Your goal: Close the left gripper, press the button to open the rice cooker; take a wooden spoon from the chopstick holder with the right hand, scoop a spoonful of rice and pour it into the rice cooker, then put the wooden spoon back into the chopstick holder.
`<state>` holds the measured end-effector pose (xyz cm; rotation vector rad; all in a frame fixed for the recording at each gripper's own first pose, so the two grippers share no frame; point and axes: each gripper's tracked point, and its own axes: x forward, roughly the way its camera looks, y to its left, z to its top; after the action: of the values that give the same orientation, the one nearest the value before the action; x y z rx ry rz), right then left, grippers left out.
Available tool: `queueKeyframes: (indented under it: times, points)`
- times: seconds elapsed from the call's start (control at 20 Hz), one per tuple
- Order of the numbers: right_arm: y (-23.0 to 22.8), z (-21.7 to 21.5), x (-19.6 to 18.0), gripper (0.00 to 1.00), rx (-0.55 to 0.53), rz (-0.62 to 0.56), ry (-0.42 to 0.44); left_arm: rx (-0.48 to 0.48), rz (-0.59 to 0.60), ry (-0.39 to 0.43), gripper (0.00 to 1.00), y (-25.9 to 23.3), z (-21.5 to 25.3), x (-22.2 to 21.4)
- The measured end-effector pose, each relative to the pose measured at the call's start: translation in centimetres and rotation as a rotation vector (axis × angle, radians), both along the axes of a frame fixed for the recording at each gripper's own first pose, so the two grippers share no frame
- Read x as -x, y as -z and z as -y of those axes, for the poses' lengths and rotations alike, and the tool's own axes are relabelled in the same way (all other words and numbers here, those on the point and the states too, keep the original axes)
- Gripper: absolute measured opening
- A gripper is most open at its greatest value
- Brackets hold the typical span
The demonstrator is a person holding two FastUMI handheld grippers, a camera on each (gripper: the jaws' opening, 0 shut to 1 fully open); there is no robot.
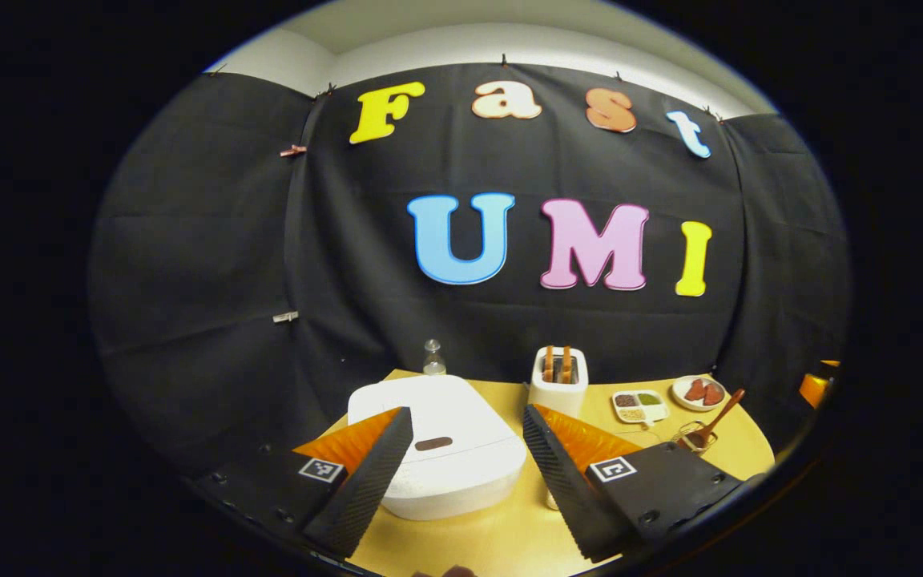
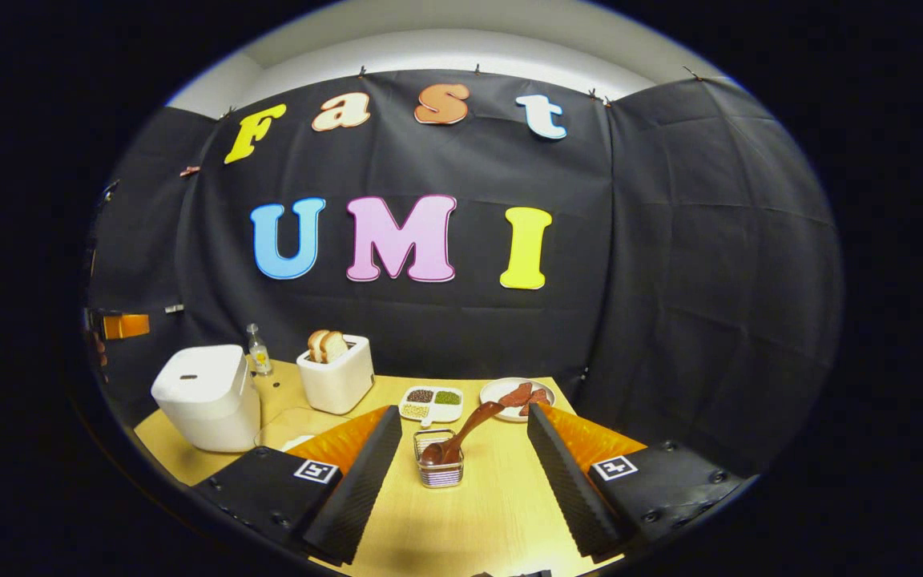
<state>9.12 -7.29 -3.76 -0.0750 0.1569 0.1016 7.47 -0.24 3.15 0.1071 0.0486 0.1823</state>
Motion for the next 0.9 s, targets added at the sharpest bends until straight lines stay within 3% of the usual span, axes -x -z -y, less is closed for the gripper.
queueKeyframes:
  times: [0.3, 0.6, 0.9]
  points:
    - [-3.8, -1.3, 5.5, 0.98, -0.016, 0.082, 0.002, 0.018, 0.026, 0.139, 0.96, -0.4, 4.9, 6.3]
    - [-3.4, -1.0, 9.1, 0.98, -0.015, 0.088, 0.025, 0.016, 0.029, 0.153, 0.95, 0.5, 5.5, 8.5]
    - [-3.4, 0.0, 9.7, 0.98, -0.035, 0.090, 0.053, 0.027, 0.035, 0.139, 0.95, 0.2, 4.9, 8.6]
